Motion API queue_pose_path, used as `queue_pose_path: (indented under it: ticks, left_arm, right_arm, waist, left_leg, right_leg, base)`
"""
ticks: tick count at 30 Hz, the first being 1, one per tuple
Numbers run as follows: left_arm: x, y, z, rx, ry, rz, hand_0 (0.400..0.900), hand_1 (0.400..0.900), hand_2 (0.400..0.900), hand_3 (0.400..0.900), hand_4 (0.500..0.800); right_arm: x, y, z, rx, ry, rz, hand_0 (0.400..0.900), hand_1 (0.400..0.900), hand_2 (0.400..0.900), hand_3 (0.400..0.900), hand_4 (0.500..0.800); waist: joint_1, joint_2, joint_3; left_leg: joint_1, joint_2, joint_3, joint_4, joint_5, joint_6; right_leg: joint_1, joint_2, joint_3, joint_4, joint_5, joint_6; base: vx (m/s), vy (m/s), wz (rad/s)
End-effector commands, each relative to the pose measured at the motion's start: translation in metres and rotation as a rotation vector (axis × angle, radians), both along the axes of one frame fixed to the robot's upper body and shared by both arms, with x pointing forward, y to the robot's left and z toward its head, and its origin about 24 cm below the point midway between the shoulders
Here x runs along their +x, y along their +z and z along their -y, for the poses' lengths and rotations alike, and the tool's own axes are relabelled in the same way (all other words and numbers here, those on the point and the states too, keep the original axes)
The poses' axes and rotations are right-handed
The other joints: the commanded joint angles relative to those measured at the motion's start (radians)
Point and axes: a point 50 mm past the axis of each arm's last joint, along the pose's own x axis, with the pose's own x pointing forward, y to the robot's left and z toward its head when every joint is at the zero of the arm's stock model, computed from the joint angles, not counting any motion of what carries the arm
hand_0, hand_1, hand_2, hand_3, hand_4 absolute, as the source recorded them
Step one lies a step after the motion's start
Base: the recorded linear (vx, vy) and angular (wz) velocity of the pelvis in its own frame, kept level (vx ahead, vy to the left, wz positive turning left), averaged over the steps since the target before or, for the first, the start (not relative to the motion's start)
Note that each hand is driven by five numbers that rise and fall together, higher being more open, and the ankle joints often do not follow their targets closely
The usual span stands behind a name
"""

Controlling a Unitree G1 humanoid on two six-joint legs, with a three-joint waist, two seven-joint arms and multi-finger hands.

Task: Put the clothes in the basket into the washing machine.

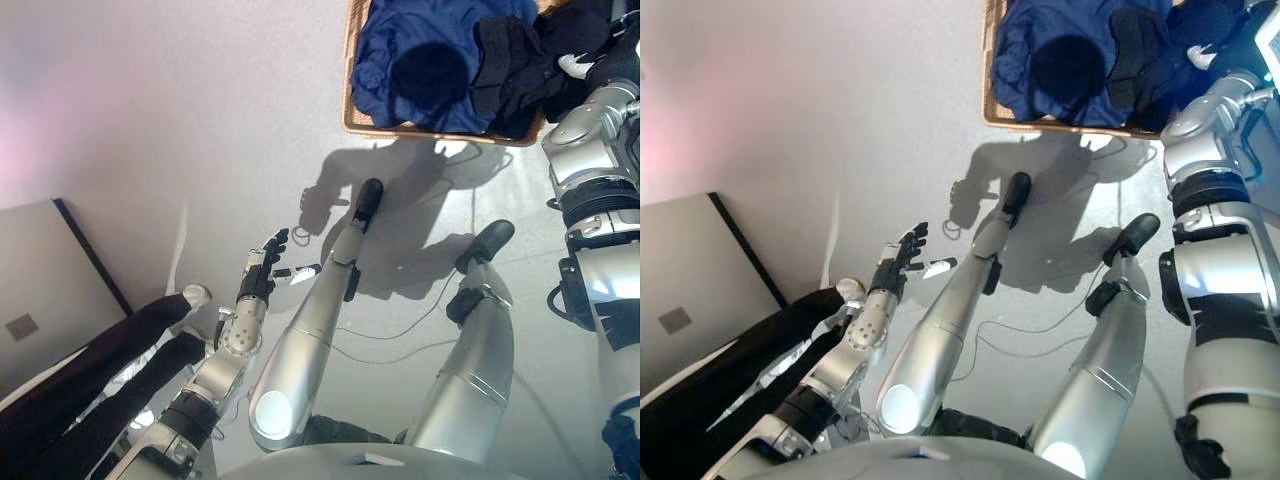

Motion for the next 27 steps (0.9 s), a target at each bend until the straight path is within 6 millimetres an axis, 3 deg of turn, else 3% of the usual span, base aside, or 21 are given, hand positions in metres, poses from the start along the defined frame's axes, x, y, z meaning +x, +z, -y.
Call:
queue_pose_path:
  ticks: [1, 3, 5, 9, 12, 17, 21, 27]
  left_arm:
    - [-0.008, -0.004, -0.012, -0.02, 0.099, -0.015, 0.9, 0.9, 0.9, 0.9, 0.8]
    - [-0.01, -0.009, -0.012, -0.03, 0.115, -0.049, 0.9, 0.9, 0.9, 0.9, 0.8]
    - [-0.013, -0.014, -0.013, -0.031, 0.12, -0.075, 0.9, 0.9, 0.9, 0.9, 0.8]
    - [-0.014, -0.014, -0.015, -0.053, 0.117, -0.085, 0.9, 0.9, 0.9, 0.9, 0.8]
    - [-0.016, -0.017, -0.017, -0.047, 0.104, -0.109, 0.9, 0.9, 0.9, 0.9, 0.8]
    - [-0.015, -0.018, -0.019, -0.045, 0.096, -0.122, 0.9, 0.9, 0.9, 0.9, 0.8]
    - [-0.013, -0.019, -0.021, -0.045, 0.098, -0.124, 0.9, 0.9, 0.9, 0.9, 0.8]
    - [-0.018, -0.024, -0.026, -0.031, 0.077, -0.139, 0.9, 0.9, 0.9, 0.9, 0.8]
  right_arm:
    - [-0.023, 0.057, -0.002, 0.253, 0.101, 0.553, 0.4, 0.4, 0.4, 0.4, 0.5]
    - [-0.025, 0.063, -0.013, 0.501, 0.201, 0.774, 0.4, 0.4, 0.4, 0.4, 0.5]
    - [-0.025, 0.067, -0.019, 0.64, 0.263, 0.887, 0.4, 0.4, 0.4, 0.4, 0.5]
    - [-0.028, 0.081, -0.019, 0.816, 0.342, 1.043, 0.4, 0.4, 0.4, 0.4, 0.5]
    - [-0.037, 0.106, -0.018, 0.968, 0.427, 1.22, 0.4, 0.4, 0.4, 0.4, 0.5]
    - [-0.039, 0.118, -0.025, 1.064, 0.472, 1.317, 0.4, 0.4, 0.4, 0.4, 0.5]
    - [-0.031, 0.116, -0.032, 1.125, 0.485, 1.285, 0.4, 0.4, 0.4, 0.4, 0.5]
    - [-0.025, 0.102, -0.003, 1.203, 0.365, 1.185, 0.4, 0.4, 0.4, 0.4, 0.5]
  waist:
    - [-0.048, 0.045, -0.011]
    - [-0.062, 0.033, -0.011]
    - [-0.069, 0.024, -0.011]
    - [-0.077, 0.016, -0.011]
    - [-0.087, 0.025, -0.011]
    - [-0.094, 0.037, -0.011]
    - [-0.094, 0.046, -0.027]
    - [-0.063, 0.061, -0.093]
  left_leg:
    - [0.021, 0.006, 0.013, 0.008, -0.113, -0.012]
    - [0.041, 0.014, 0.03, 0.004, -0.121, -0.011]
    - [0.061, 0.023, 0.045, -0.006, -0.126, -0.01]
    - [0.098, 0.032, 0.068, -0.03, -0.13, -0.011]
    - [0.143, 0.035, 0.085, -0.055, -0.13, -0.013]
    - [0.188, 0.032, 0.102, -0.078, -0.125, -0.014]
    - [0.228, 0.025, 0.11, -0.086, -0.129, -0.011]
    - [0.272, 0.008, 0.099, -0.094, -0.139, -0.007]
  right_leg:
    - [0.035, 0.049, 0.017, -0.078, 0.023, 0.035]
    - [0.053, 0.061, 0.027, -0.103, 0.029, 0.038]
    - [0.071, 0.069, 0.034, -0.124, 0.036, 0.04]
    - [0.099, 0.082, 0.048, -0.164, 0.05, 0.043]
    - [0.13, 0.083, 0.057, -0.187, 0.058, 0.047]
    - [0.159, 0.081, 0.068, -0.196, 0.062, 0.046]
    - [0.197, 0.08, 0.074, -0.205, 0.063, 0.045]
    - [0.263, 0.059, 0.061, -0.229, 0.071, 0.057]
  base:
    - [0.03, 0.037, -0.39]
    - [0.03, 0.045, -0.42]
    - [0.04, 0.05, -0.43]
    - [0.02, 0.036, -0.3]
    - [0.02, 0.025, -0.11]
    - [0.02, 0.045, -0.08]
    - [0.04, 0.031, -0.07]
    - [0.05, 0.025, 0.1]
